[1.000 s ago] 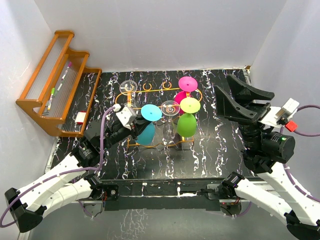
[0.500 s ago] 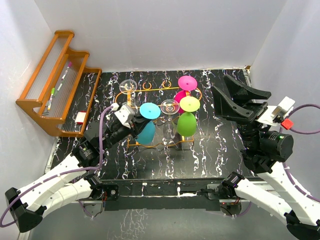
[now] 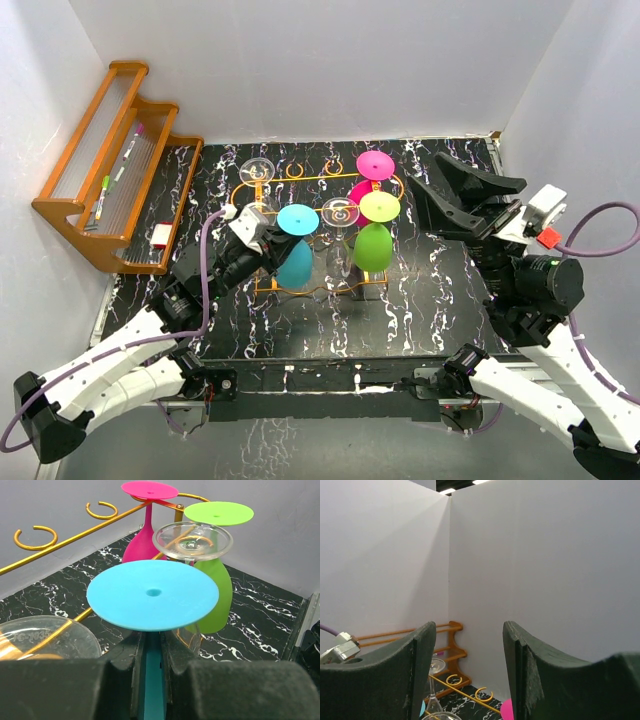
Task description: Place the wine glass upside down on the wine glass rack
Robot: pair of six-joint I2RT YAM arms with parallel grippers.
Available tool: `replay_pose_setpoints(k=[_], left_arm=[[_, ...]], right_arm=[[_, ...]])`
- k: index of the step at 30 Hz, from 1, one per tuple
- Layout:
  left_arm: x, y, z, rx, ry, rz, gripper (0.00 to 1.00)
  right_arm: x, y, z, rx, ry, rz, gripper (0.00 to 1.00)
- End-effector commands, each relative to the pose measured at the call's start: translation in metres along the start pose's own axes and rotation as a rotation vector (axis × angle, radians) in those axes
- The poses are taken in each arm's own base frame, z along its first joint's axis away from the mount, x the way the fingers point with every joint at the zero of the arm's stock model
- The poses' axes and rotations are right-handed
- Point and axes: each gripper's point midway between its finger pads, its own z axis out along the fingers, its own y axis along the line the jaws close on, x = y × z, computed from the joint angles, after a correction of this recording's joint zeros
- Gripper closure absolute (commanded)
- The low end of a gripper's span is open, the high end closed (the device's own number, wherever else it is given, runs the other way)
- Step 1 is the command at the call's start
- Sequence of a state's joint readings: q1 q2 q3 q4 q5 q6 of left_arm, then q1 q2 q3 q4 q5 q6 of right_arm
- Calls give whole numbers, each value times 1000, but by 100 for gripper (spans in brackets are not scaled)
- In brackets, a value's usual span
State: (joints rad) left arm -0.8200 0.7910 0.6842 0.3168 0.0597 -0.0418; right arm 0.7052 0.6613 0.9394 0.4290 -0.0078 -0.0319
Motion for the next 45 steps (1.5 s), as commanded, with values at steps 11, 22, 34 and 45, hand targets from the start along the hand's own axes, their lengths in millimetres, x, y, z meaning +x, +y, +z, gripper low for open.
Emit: replay_pose_setpoints(k=[11, 22, 34, 45], left_arm=[[-3, 8, 7, -41, -49, -23, 100], [-2, 7, 6, -34, -46, -17, 90], [-6, 6, 4, -22, -45, -5, 76], [-10, -1, -5, 23, -33, -9, 69]], right_arm=[[57, 77, -11, -580, 278, -232, 36], [90, 107, -39, -856, 409, -217, 33], [96, 124, -53, -968, 403, -146, 33], [99, 127, -58, -977, 399, -117, 33]])
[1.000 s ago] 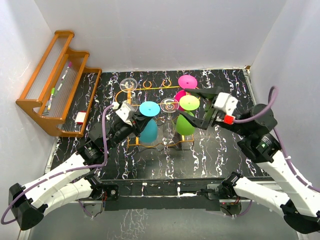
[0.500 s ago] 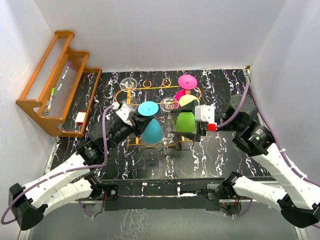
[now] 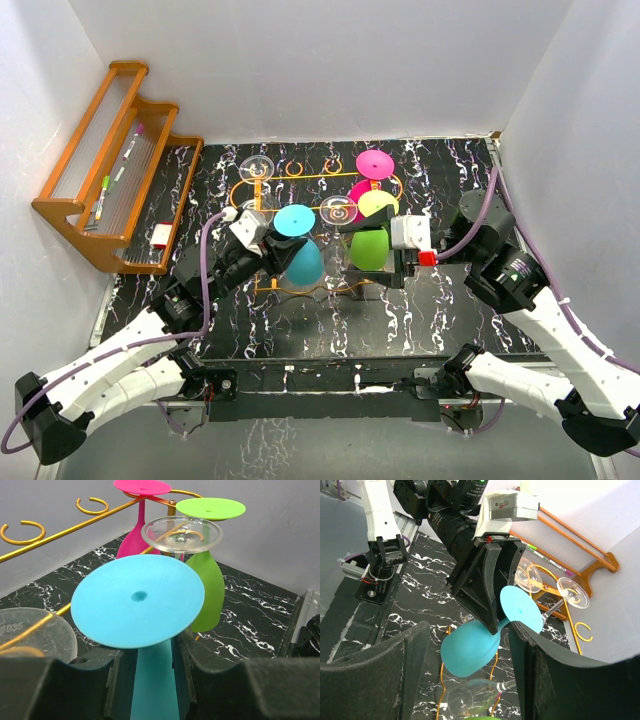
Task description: Place the wine glass upside down on the wine glass rack
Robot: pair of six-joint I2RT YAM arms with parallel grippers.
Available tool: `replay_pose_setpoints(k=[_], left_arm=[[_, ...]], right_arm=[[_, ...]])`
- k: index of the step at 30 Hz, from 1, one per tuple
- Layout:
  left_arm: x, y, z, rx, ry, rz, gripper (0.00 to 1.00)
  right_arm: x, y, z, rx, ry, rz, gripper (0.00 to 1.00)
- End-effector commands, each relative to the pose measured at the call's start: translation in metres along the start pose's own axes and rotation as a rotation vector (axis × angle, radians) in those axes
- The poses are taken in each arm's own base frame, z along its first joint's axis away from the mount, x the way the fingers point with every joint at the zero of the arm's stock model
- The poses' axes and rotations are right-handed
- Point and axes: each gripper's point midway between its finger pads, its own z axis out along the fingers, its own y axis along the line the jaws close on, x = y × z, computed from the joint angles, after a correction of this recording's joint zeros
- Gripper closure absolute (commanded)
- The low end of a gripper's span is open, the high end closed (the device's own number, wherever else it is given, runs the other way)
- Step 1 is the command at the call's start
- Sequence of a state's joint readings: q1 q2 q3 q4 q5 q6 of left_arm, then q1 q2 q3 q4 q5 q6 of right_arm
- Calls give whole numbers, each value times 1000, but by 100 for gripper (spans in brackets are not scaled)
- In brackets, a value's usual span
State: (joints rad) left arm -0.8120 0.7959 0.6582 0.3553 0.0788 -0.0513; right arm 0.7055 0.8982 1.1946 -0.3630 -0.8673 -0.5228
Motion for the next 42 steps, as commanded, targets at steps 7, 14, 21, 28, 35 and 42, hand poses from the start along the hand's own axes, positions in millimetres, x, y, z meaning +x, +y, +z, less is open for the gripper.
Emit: replay_pose_setpoints(k=[7, 14, 21, 28, 35, 42], left_arm=[[-17, -1, -14, 31, -16, -11, 68], [-23, 6, -17, 10, -29, -19, 68], [-32, 5, -11, 21, -47, -24, 68], [-46, 2, -9, 36, -58, -22, 73], [-50, 7, -10, 24, -57, -14, 79], [-46, 7, -10, 30, -51, -13, 79]], right_arm=[[-20, -2, -1, 8, -66, -37, 33], [-24, -2, -1, 8, -81, -33, 33], [-25, -1, -1, 3, -86, -30, 33], [-23, 1, -2, 4, -83, -27, 33], [-23, 4, -2, -13, -88, -27, 33], [-22, 1, -2, -8, -72, -39, 33]])
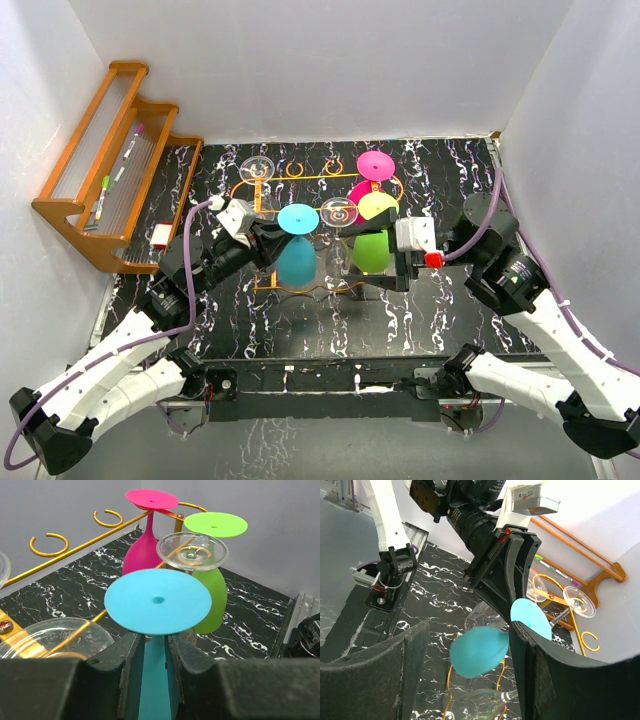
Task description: Place the wine glass upside down on the wine glass rack
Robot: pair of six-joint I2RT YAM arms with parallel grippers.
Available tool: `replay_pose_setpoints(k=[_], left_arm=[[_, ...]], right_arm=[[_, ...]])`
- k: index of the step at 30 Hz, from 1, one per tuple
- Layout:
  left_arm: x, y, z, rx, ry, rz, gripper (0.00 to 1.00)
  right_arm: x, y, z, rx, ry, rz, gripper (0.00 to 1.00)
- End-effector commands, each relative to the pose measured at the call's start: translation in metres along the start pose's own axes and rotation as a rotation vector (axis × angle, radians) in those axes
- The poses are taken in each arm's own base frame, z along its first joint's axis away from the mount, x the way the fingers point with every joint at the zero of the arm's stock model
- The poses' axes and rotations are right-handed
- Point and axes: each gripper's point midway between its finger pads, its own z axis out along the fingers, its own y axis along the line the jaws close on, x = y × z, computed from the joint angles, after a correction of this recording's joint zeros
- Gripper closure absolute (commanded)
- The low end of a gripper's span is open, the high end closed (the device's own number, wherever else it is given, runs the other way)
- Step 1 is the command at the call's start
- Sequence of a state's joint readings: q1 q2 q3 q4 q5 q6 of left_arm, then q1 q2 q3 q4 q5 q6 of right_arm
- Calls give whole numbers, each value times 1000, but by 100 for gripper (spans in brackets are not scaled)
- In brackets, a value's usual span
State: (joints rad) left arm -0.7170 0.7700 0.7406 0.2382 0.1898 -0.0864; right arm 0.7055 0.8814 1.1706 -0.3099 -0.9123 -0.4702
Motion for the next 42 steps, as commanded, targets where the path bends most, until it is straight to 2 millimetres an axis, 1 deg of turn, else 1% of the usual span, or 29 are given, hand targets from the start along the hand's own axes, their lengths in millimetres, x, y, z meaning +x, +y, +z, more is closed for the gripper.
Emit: replay_pose_setpoints(k=[1, 5, 6, 8, 11, 13, 21, 28, 35, 39, 42], left_arm=[[-24, -3, -1, 15, -60, 16, 79], [-24, -2, -1, 15, -59, 12, 79], [-23, -3, -1, 17, -59, 10, 80], [-23, -2, -1, 15, -60, 6, 79], [-25, -1, -1, 14, -64, 6, 80], [-24, -3, -3, 23, -61, 3, 80], [-17, -15, -16, 88, -35, 10, 78], [-7, -37, -32, 209, 1, 25, 77], [1, -46, -46, 250, 39, 27, 76], [-1, -59, -60, 327, 43, 69, 76], [-10, -68, -73, 379, 41, 119, 76]], right_arm=[[-14, -9, -1, 26, -17, -61, 33], [-1, -27, 1, 63, 61, -85, 33], [6, -28, 2, 55, 93, -78, 33], [13, -34, 5, 50, 133, -95, 33], [16, -44, 9, 70, 158, -131, 33], [17, -47, 11, 73, 159, -142, 33], [16, -41, 18, 48, 120, -138, 32], [12, -36, 16, 49, 100, -133, 32], [8, -34, 13, 55, 85, -137, 32], [8, -33, 11, 65, 90, -136, 32], [10, -34, 7, 87, 106, -136, 31]])
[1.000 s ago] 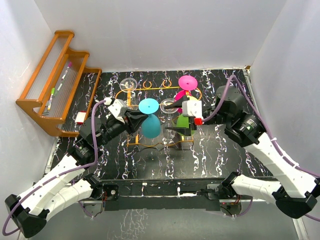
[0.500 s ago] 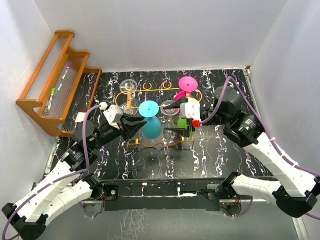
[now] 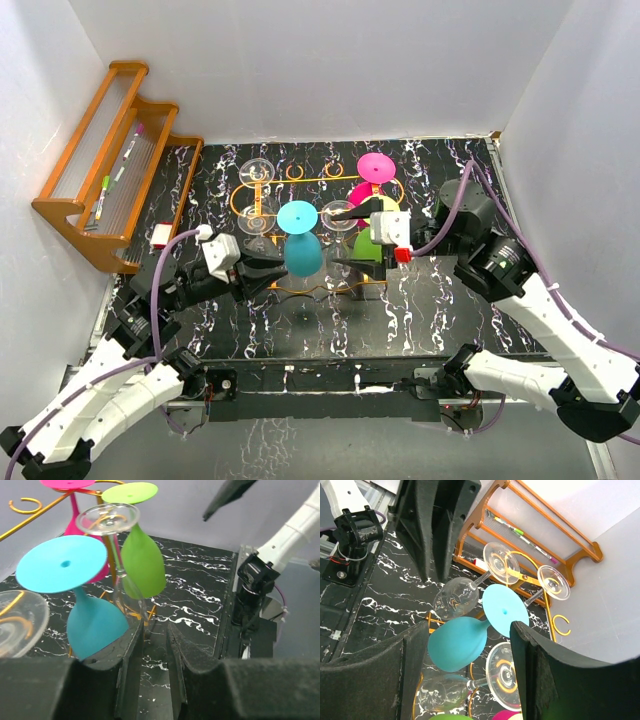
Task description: Place the wine glass upside down on the wine glass rack
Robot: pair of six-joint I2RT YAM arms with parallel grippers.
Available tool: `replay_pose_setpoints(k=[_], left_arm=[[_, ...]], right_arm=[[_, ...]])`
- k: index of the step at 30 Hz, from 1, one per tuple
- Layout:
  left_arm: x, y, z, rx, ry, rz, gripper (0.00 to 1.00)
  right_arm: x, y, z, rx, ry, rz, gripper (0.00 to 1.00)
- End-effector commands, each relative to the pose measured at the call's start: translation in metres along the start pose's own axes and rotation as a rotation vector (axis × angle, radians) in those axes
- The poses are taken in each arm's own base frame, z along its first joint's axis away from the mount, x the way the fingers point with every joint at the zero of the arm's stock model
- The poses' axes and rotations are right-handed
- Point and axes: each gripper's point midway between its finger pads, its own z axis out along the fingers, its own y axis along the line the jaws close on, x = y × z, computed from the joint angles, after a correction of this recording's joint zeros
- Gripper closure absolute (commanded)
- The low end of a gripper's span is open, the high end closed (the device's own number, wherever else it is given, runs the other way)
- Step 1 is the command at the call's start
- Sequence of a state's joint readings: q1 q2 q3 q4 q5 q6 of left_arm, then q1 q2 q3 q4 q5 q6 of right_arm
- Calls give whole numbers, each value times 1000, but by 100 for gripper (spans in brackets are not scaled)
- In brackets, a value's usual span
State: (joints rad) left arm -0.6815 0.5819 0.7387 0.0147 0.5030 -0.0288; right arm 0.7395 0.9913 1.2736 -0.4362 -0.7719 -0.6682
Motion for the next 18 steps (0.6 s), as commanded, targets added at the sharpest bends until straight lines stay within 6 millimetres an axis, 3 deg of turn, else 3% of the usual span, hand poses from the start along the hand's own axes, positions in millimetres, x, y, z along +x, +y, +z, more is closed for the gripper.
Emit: replay_pose_setpoints(k=[1, 4, 5, 6, 8, 11, 13, 15, 18], left_arm=[[-15, -25, -19, 111, 3, 93, 76], [-32, -34, -34, 142, -5, 213, 76], [-42, -33, -39, 132, -21, 271, 76], [-54, -28, -42, 96, -38, 327, 76], [-83, -11, -49, -21, -75, 439, 76], [-125, 25, -62, -240, -109, 599, 74], [-151, 61, -77, -464, -106, 655, 69], [-172, 95, -94, -682, -89, 668, 62], [-165, 140, -102, -882, 80, 614, 47]], right_arm=[[-12, -7, -7, 53, -19, -29, 31], [-9, -7, -10, 72, -2, -27, 25], [-11, -10, -13, 90, -2, -37, 14], [-13, -13, -16, 117, -5, -57, 3], [-22, -28, -26, 223, -21, -114, 2], [-40, -54, -49, 434, -67, -214, 2], [-49, -75, -72, 618, -87, -254, 2], [-52, -98, -97, 822, -118, -155, 2], [-42, -141, -143, 1178, -104, 137, 2]])
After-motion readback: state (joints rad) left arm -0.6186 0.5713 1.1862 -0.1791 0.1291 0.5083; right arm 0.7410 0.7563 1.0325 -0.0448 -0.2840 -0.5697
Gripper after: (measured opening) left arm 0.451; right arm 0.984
